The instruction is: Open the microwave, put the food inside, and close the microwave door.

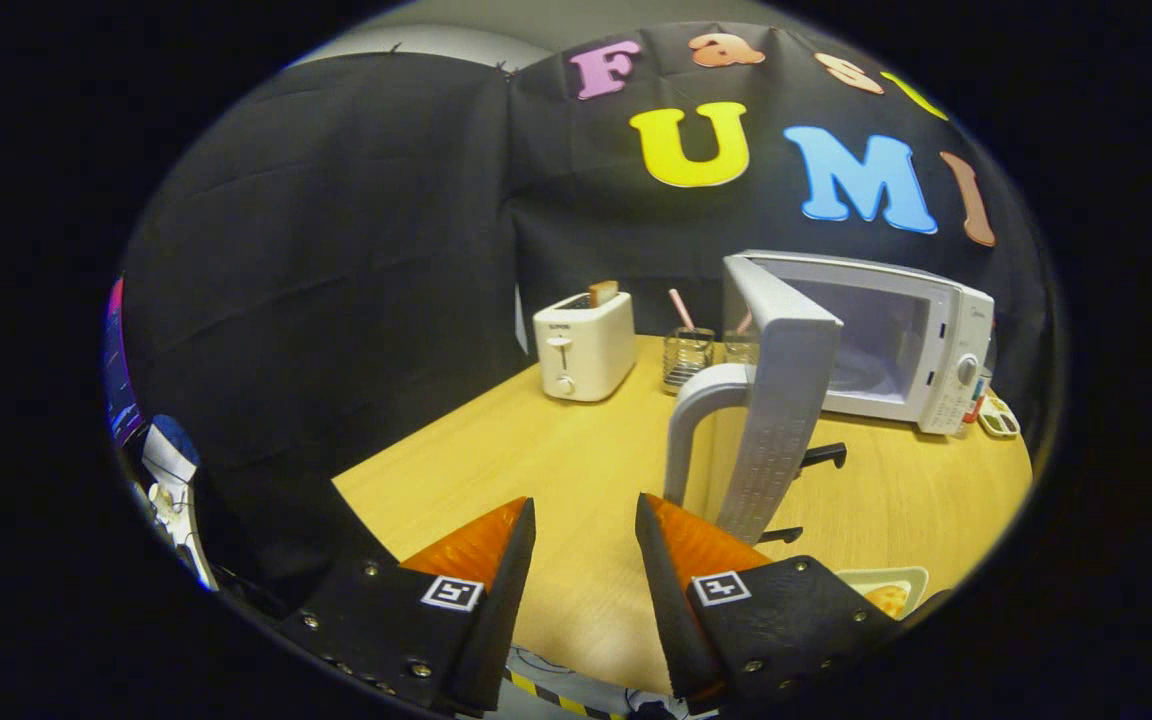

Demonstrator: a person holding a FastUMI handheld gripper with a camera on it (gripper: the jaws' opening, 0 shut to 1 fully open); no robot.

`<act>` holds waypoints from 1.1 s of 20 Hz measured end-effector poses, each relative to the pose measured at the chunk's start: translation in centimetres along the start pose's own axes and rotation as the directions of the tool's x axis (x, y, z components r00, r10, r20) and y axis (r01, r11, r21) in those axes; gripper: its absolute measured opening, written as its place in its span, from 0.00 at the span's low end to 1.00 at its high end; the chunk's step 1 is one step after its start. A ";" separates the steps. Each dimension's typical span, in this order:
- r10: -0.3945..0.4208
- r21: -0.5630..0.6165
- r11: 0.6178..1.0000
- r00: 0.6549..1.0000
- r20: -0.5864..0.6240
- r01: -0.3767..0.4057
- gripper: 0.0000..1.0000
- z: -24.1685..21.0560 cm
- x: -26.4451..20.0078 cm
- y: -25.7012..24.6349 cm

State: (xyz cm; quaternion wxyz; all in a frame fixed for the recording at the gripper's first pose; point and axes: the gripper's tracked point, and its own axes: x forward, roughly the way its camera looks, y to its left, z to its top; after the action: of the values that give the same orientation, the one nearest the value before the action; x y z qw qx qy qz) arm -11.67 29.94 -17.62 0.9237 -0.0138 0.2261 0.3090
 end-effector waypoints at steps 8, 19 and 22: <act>-0.078 0.002 0.997 0.989 0.129 0.078 0.99 4.0 -5.8 -4.4; -0.369 0.124 0.923 0.929 0.013 0.365 0.99 -0.4 -10.3 -17.7; -0.398 0.155 0.900 0.914 -0.085 0.407 0.99 -3.6 -10.1 -20.1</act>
State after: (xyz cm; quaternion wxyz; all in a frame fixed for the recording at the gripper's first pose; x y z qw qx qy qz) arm -8.75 7.41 -18.87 0.9593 0.0104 0.2672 0.0909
